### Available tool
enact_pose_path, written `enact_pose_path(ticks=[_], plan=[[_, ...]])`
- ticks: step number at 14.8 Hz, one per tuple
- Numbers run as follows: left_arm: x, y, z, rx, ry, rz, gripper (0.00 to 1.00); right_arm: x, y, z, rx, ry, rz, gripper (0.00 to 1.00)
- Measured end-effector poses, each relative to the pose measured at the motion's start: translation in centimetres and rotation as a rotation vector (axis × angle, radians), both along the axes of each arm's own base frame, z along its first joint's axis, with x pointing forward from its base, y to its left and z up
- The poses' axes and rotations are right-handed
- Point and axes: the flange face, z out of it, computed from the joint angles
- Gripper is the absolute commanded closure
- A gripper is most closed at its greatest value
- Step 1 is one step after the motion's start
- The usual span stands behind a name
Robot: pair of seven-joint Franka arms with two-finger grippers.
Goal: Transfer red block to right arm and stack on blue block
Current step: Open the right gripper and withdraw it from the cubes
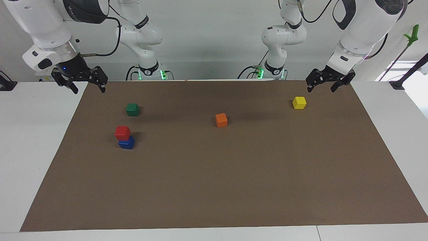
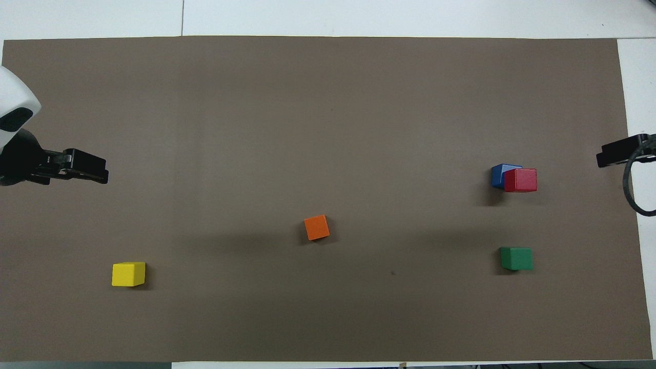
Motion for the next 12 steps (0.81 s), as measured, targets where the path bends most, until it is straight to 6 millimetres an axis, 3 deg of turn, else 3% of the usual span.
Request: enact_pose_path(ticks=[12], plan=[[0.00,0.00,-0.01,0.000,0.000,0.000,0.00,-0.16,-0.61,-0.10,0.001,0.011,-0.012,0.00]])
